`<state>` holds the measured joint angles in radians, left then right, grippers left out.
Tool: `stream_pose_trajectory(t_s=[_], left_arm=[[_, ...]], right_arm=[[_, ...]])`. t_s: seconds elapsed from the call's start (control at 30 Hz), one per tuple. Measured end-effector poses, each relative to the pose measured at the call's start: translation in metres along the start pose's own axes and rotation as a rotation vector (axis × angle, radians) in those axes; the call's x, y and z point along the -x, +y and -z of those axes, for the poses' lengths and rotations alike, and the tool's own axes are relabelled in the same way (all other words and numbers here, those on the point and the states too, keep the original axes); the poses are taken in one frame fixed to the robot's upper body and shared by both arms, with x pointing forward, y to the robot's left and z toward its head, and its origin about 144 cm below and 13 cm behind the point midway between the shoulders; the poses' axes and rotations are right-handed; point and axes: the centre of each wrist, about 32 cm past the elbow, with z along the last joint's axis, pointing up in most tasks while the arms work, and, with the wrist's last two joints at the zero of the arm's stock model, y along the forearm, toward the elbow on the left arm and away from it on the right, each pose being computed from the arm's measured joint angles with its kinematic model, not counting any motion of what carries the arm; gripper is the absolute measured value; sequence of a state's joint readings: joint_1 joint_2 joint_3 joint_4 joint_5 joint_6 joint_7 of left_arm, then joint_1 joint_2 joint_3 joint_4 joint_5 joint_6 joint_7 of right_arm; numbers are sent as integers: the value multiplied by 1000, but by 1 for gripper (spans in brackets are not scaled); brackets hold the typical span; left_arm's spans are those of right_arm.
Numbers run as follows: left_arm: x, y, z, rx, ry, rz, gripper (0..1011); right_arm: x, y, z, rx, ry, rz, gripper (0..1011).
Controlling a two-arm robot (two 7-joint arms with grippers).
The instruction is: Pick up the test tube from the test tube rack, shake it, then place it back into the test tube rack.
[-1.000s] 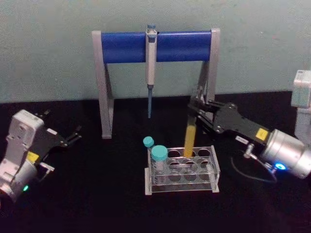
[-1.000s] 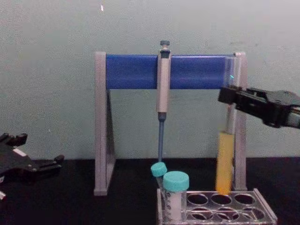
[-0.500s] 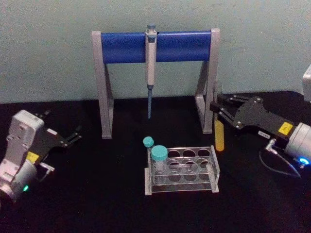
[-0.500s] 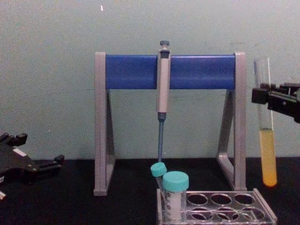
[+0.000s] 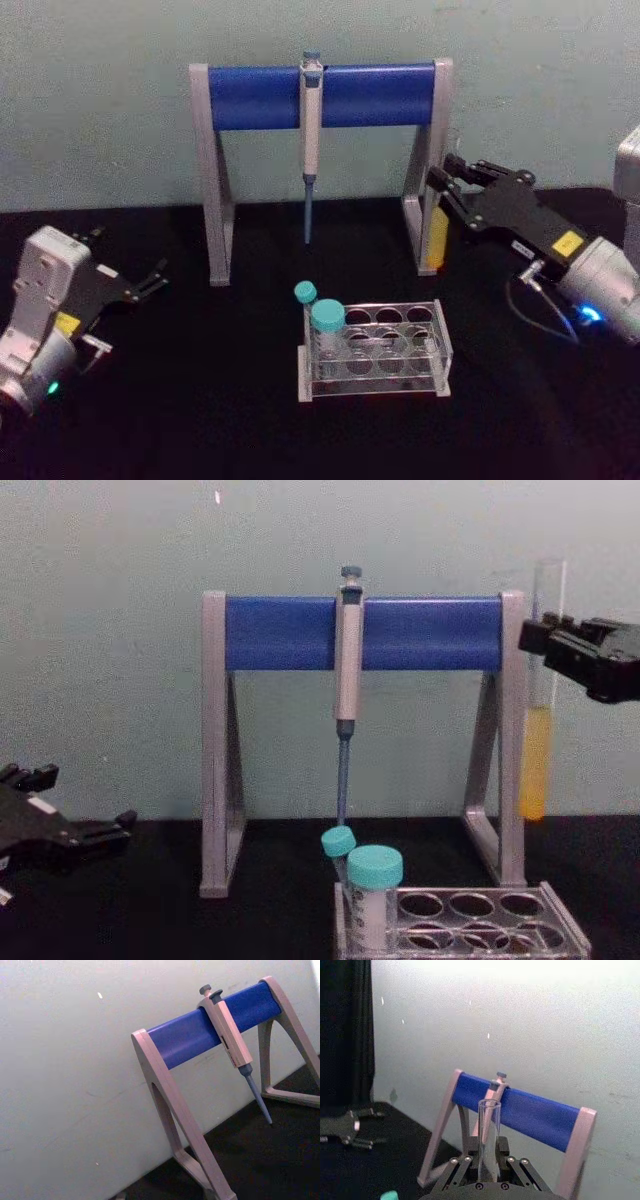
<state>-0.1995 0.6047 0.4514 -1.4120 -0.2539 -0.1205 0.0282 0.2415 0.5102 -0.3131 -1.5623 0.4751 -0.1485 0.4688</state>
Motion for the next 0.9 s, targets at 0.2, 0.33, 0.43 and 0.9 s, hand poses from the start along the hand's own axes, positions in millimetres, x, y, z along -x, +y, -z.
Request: stream_pose_trajectory(t_s=[0.2,0.33,0.43,0.9], left_arm=[[0,0,0,0,0,0,1001],[0,0,0,0,0,0,1001],[0,0,0,0,0,0,1001],[0,0,0,0,0,0,1001]], right_arm=[[2,11,11,-66,76,-23,229],[3,18,15,-100,132,-67,229],[4,20,17,-110,155,-98,229],[-6,11,8,-76,235,-301,229]])
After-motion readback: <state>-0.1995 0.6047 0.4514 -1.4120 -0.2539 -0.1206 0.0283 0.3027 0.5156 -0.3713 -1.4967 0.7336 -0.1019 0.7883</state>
